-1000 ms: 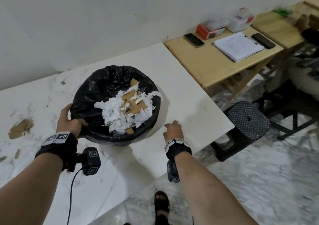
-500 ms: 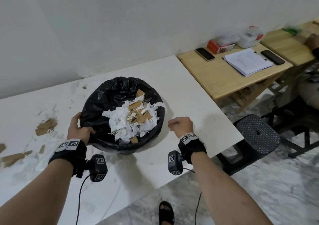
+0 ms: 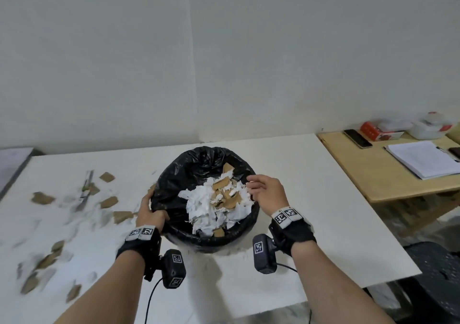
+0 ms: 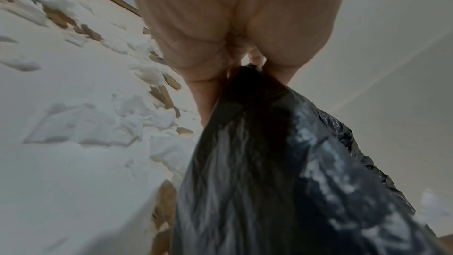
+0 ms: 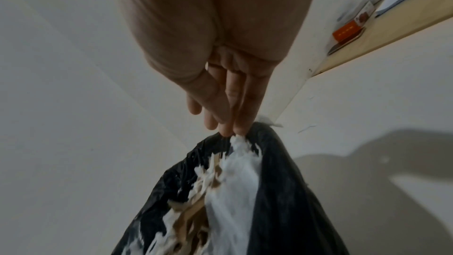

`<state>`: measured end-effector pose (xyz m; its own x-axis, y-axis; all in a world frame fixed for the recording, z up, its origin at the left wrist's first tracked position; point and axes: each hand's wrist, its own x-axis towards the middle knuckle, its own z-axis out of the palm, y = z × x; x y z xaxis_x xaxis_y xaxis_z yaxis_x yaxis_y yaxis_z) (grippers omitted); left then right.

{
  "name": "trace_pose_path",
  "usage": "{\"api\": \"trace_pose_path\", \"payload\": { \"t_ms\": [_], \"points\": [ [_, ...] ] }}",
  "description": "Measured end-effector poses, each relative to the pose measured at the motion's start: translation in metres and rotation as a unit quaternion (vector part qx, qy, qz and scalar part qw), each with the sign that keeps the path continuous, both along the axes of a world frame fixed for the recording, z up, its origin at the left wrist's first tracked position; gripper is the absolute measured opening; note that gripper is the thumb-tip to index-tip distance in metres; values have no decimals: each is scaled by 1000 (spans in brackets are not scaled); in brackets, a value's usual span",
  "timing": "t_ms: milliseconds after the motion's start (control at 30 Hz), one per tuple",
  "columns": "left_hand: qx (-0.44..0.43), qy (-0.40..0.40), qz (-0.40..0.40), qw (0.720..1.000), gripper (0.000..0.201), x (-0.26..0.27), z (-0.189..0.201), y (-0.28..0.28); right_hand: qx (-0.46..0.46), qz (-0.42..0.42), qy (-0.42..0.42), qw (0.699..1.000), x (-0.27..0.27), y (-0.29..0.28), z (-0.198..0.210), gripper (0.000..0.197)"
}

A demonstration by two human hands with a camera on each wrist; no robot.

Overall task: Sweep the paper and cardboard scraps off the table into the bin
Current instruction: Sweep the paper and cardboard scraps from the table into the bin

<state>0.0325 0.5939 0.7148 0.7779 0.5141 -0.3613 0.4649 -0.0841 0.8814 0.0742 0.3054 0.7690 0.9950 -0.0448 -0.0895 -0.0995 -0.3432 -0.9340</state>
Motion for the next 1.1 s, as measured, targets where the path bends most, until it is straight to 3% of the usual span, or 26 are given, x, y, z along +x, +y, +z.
{"api": "trace_pose_path", "payload": {
  "t_ms": [200, 300, 367, 533, 733, 900, 967, 1100],
  "points": [
    [-4, 14, 34, 999, 87, -19, -9, 39, 23, -52, 15, 998, 1, 0, -12, 40],
    [2, 11, 57, 998, 87, -26, -15, 48, -59, -59, 54, 995, -6, -7, -37, 35],
    [15, 16, 71, 997, 87, -31, -14, 52, -148, -10, 121, 982, -16, -8, -60, 35],
    [21, 8, 110, 994, 85, -39, -17, 66, -306, 162, 271, 898, -39, 13, -126, 101],
    [19, 0, 137, 990, 84, -55, -27, 91, -365, 169, 275, 873, -65, 72, -169, 121],
    [18, 0, 145, 989, 81, -66, -25, 111, -419, 149, 227, 866, -77, 111, -179, 100],
    [12, 8, 143, 990, 82, -73, -30, 119, -465, 130, 191, 855, -81, 121, -181, 77],
    [6, 3, 133, 991, 84, -79, -32, 136, -455, 151, 120, 869, -84, 135, -179, 32]
  ]
}}
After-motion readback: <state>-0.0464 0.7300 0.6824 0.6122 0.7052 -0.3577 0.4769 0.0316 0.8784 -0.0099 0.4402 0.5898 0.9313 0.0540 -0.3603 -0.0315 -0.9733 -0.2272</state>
